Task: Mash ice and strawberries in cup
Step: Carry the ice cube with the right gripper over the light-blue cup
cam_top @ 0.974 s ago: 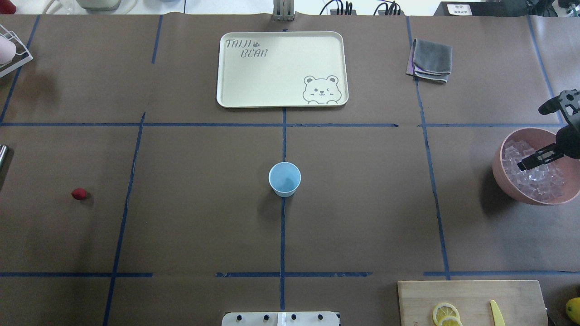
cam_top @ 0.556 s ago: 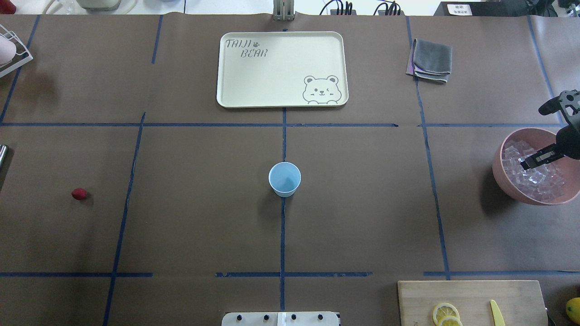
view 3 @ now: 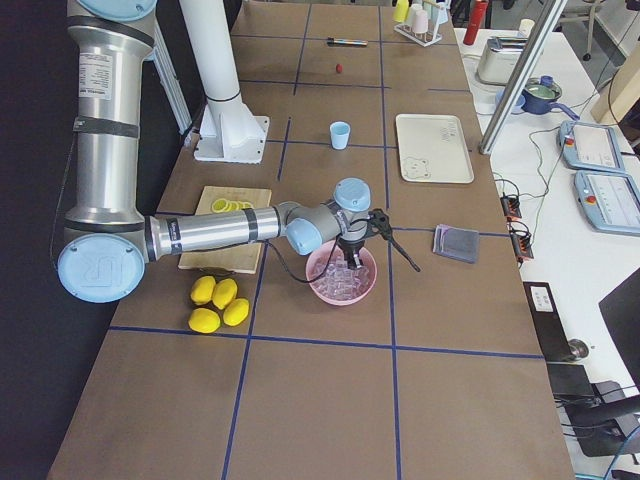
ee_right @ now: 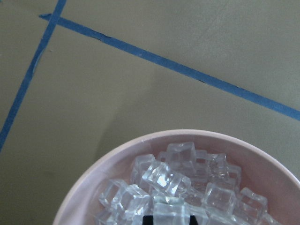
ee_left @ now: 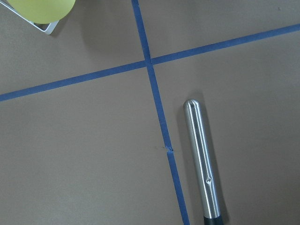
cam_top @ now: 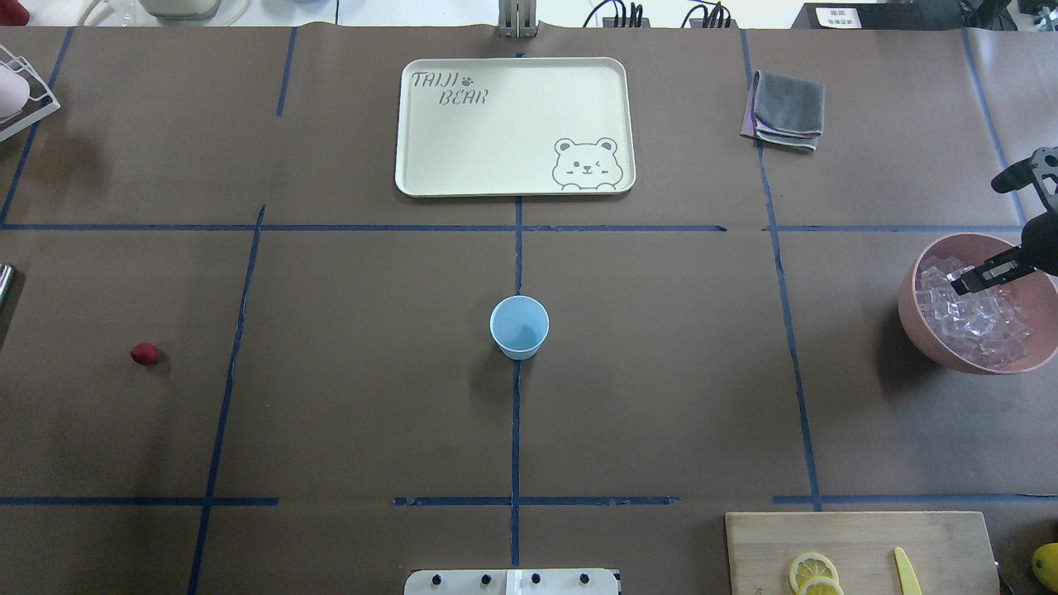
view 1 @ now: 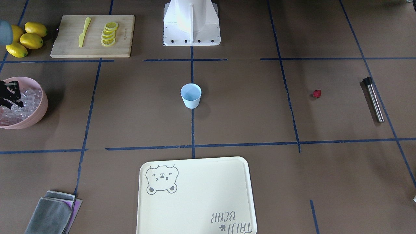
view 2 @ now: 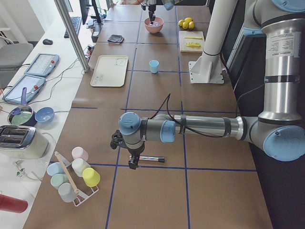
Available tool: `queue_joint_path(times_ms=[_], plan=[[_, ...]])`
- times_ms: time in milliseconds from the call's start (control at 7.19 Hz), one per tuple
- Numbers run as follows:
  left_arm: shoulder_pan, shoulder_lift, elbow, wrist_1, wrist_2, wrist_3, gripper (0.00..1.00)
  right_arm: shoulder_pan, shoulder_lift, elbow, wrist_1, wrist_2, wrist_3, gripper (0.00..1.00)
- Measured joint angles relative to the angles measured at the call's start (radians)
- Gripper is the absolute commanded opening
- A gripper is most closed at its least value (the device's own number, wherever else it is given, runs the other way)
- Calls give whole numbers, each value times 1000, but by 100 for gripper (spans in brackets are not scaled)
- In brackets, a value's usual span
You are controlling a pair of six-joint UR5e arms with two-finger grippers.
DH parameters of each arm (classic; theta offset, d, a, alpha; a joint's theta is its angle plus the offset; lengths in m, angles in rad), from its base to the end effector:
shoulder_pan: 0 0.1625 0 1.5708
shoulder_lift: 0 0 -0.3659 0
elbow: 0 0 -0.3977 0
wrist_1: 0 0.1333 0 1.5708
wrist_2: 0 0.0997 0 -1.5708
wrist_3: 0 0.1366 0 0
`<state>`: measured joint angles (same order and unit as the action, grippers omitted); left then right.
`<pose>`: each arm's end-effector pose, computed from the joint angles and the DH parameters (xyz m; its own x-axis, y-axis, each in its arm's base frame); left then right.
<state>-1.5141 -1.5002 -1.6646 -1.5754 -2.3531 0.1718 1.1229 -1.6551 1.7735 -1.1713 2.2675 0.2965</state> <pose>-0.0101 -0.4755 0.6123 0.6870 0.2295 -0.6895 -0.1767 0.9731 0.1479 -0.1765 -0.4728 0.5218 0.6395 -0.3627 0.6779 0.1981 0.9297 0.3106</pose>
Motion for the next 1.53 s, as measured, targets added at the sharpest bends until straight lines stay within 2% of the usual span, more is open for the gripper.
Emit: queue_joint_path(times_ms=[139, 417, 696, 1113, 1530], plan=[[0, 0, 0, 0, 0, 0, 100, 24, 5, 45, -48, 14, 5, 3], [0, 0, -2, 0, 0, 0, 100, 31, 84, 162, -234, 17, 88, 3], [0, 0, -4, 0, 0, 0, 100, -61, 226, 190, -310, -4, 304, 5], [0, -3, -7, -1, 0, 0, 100, -301, 511, 179, -462, -154, 598, 4], [1, -10, -6, -2, 0, 0, 100, -505, 773, 50, -505, -340, 851, 2]])
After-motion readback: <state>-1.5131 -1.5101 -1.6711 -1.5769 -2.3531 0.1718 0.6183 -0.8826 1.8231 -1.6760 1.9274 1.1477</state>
